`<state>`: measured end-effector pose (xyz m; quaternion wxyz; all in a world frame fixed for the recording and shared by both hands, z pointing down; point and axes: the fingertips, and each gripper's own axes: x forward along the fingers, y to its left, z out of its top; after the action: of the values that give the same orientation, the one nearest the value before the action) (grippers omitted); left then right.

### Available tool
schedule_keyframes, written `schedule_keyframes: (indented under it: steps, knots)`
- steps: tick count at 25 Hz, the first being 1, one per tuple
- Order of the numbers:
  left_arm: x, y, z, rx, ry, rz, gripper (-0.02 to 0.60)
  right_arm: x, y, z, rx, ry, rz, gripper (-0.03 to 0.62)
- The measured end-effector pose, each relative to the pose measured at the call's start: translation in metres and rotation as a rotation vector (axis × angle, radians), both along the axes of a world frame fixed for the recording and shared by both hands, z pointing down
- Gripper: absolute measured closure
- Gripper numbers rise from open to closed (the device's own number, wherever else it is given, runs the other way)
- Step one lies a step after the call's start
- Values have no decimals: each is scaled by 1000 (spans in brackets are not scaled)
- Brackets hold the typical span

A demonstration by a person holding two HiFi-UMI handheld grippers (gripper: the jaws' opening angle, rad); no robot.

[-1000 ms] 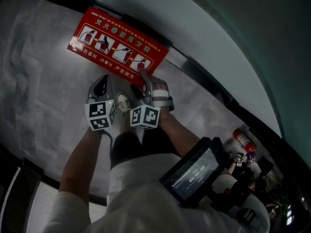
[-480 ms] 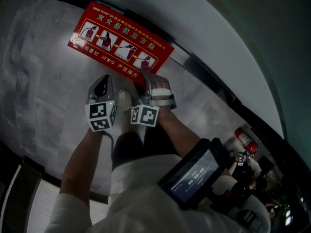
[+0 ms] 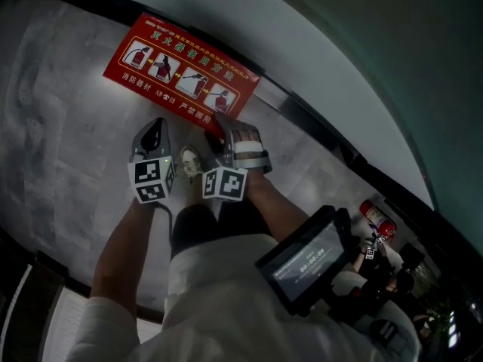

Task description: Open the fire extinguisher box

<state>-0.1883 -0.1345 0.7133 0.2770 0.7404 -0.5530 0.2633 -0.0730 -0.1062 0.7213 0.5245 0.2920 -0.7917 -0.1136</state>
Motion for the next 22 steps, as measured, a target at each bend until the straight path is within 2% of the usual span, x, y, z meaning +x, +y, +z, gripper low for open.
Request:
schedule_keyframes:
  steps: [9, 12, 18, 22]
  knots:
    - [3, 9, -34, 58, 3, 3, 578, 2, 7, -45, 75, -11, -11, 387]
    - [7, 9, -52, 86, 5, 9, 578, 3, 9, -63, 114, -14, -14, 463]
    - [14, 4, -77, 122, 0, 8, 578, 10, 1, -85, 143, -22, -14, 484]
    - [17, -9, -94, 137, -15, 10, 578, 22, -26, -101, 169, -40, 28, 494]
